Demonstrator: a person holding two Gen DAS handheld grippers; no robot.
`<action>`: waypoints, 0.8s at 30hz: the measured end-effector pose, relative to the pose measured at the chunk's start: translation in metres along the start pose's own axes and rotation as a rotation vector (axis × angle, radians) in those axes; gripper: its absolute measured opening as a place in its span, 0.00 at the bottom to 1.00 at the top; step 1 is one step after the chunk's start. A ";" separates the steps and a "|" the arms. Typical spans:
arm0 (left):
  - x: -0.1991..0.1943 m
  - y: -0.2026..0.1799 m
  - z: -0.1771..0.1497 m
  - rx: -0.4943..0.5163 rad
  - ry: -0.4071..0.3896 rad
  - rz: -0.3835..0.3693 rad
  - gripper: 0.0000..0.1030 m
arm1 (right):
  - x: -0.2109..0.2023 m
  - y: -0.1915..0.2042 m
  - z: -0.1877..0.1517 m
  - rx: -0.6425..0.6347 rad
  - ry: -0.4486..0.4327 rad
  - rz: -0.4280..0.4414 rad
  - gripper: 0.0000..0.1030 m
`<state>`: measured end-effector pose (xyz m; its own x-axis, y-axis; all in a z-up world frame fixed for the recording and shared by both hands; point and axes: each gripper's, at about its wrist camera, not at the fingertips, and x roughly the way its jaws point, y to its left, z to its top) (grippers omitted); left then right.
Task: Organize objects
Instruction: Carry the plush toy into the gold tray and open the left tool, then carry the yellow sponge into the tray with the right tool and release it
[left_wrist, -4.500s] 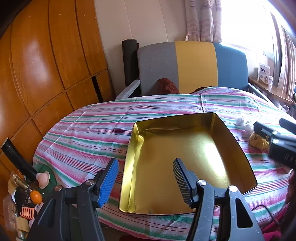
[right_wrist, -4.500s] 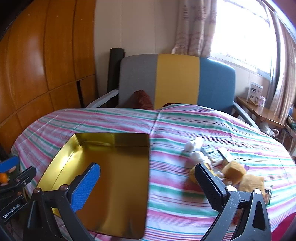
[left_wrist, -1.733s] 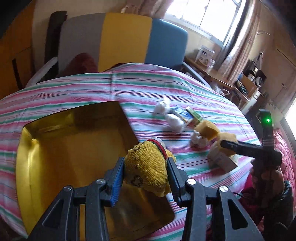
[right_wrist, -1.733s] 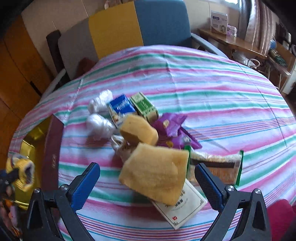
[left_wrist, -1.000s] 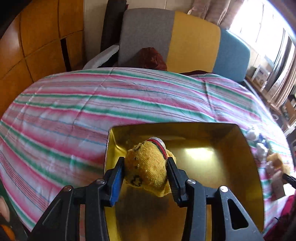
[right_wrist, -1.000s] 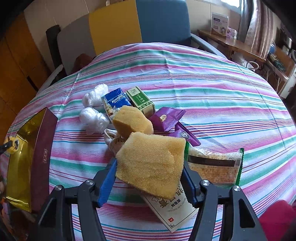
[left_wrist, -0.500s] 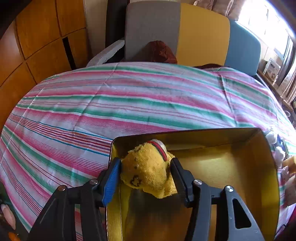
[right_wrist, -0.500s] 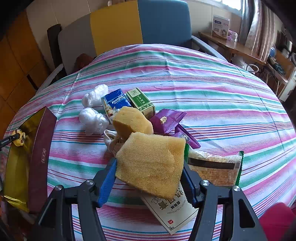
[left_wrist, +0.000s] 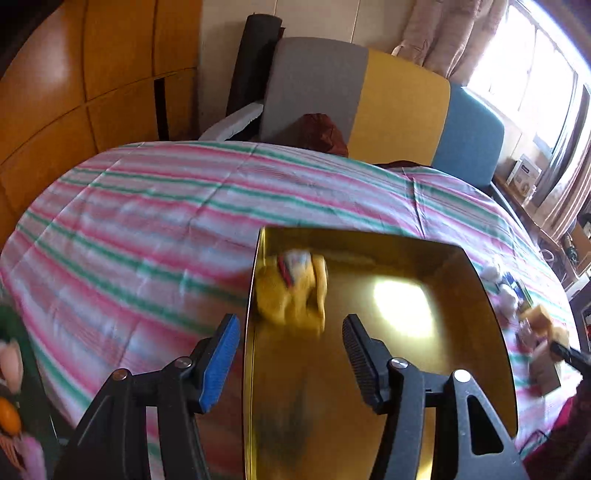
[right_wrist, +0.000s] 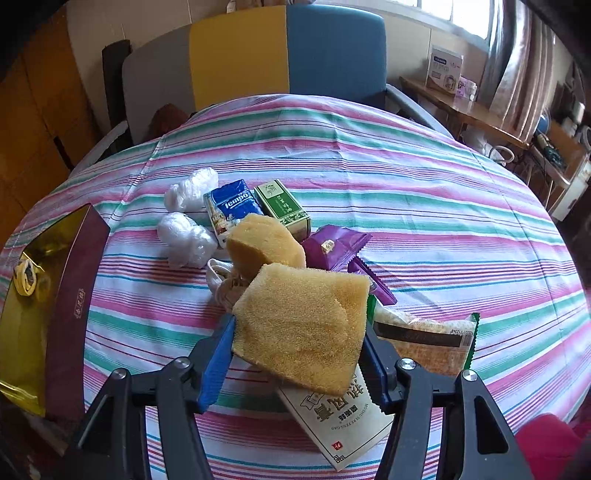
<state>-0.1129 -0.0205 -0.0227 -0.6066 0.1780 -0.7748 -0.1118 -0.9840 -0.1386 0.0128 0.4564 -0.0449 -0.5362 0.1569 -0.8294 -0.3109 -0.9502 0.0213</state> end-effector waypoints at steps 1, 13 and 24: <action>-0.004 0.000 -0.009 0.002 -0.003 -0.004 0.57 | -0.001 0.000 0.000 -0.001 -0.004 -0.005 0.61; -0.031 0.006 -0.063 -0.007 -0.011 0.007 0.51 | -0.019 -0.005 0.002 0.039 -0.103 -0.082 0.60; -0.052 -0.002 -0.062 0.011 -0.069 0.043 0.51 | -0.005 -0.002 -0.002 0.009 -0.048 -0.128 0.60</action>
<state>-0.0321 -0.0284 -0.0203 -0.6635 0.1353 -0.7358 -0.0929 -0.9908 -0.0984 0.0182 0.4568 -0.0417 -0.5288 0.2893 -0.7979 -0.3857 -0.9194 -0.0778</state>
